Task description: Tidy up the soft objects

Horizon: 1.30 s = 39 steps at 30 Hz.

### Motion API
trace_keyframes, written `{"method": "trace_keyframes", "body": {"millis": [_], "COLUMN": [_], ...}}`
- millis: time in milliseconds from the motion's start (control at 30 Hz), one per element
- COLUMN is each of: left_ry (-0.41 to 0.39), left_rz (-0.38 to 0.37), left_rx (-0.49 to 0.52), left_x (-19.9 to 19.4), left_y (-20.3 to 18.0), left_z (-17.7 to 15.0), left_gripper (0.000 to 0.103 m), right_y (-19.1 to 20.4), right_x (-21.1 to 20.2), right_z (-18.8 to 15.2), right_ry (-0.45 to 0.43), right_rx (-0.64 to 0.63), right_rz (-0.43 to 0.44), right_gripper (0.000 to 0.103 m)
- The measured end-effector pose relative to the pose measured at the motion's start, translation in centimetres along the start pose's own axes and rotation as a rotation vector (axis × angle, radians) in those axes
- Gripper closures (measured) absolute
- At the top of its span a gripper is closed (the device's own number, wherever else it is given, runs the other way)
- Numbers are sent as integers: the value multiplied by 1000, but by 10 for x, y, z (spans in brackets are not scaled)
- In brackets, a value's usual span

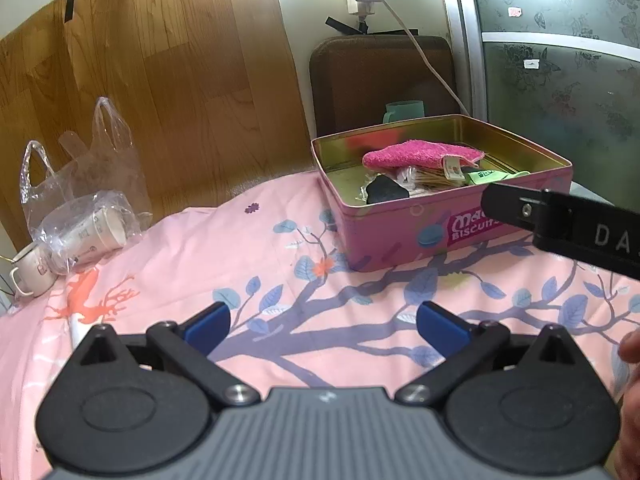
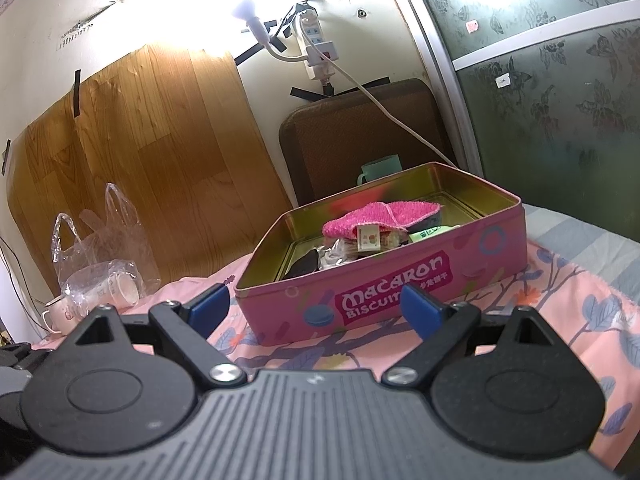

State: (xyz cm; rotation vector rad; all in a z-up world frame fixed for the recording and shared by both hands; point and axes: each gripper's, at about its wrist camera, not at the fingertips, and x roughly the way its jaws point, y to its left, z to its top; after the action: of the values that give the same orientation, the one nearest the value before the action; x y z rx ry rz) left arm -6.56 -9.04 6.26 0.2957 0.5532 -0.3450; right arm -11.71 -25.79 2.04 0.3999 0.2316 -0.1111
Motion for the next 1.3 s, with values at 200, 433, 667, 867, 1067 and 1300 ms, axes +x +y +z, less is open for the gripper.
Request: {"method": "trace_keyframes", "body": {"millis": [200,433,667,867,1067,1300], "left_ry": [15,39,58,72,83,91], "left_rz": [-14,-43,-56,-67,-71,-73], "left_rx": [-14,-23,-27,-30,-34,-36], "left_x": [0,2,3,6,7,8], "left_y": [1,1,0,1,0,0], "left_z": [0,-1,-2,-3,-3,-4], "left_gripper": [0,0,0,0,0,0], "right_y": [0,1,0,1,1,2], "right_x": [0,0,1,1,1,0], "right_z": [-1,-4,-3,-3,-5,-6], "right_ry": [1,2,3,4,4,4], "right_rx": [2,5,5,7,7,9], "right_rz": [-1,-4,-4,-6,-6,-9], "right_gripper": [8,8,8,8,8,8]}}
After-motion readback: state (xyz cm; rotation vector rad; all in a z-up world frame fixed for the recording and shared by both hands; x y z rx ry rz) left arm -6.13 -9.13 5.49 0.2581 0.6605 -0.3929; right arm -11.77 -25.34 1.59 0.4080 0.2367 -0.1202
